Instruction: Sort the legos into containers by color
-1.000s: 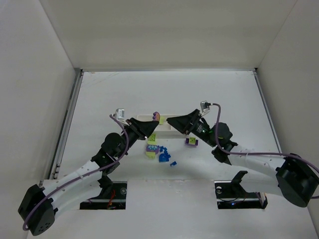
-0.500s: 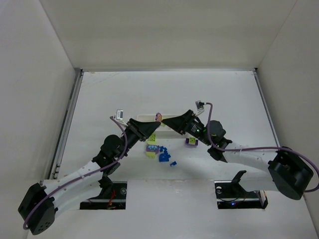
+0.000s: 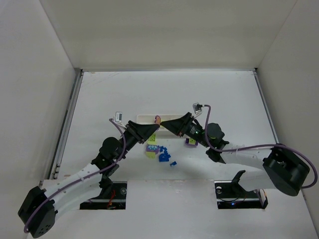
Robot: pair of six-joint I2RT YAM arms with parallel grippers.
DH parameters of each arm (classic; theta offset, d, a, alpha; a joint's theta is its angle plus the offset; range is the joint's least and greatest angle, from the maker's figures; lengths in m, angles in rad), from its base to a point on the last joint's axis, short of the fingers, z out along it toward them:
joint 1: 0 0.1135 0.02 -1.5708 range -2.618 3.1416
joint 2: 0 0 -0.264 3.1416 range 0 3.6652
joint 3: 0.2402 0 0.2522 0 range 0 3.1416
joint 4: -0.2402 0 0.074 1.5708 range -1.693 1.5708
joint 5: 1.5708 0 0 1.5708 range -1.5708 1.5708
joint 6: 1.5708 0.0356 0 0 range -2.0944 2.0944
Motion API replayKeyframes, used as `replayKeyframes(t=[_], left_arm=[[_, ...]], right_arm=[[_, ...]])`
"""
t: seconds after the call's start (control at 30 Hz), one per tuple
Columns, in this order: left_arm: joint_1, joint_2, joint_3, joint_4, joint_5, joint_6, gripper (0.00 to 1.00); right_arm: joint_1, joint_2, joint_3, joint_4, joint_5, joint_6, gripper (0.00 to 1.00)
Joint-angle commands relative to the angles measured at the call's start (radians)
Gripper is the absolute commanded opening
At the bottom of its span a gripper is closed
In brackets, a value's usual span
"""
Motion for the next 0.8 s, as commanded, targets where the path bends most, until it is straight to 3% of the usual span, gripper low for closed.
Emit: replayKeyframes(t=[0.0, 0.33, 0.57, 0.77], left_arm=[[0.049, -0.066, 0.007, -0.025, -0.003, 0.037, 0.17], [0.106, -0.088, 0.078, -0.257, -0.032, 0.216, 0.17], [0.074, 0.029, 0.147, -0.429, -0.151, 0.336, 0.17], [0.043, 0.060, 0.169, -0.447, -0.220, 0.402, 0.17]], right_arm=[[-0.015, -0.069, -0.040, 0.043, 0.014, -0.010, 0.32], [-0.033, -0.179, -0.036, -0.248, 0.088, -0.171, 0.32], [-0.006, 0.000, 0.176, -0.612, 0.274, -0.433, 0.34], [0.013, 0.167, 0.303, -0.649, 0.332, -0.496, 0.35]])
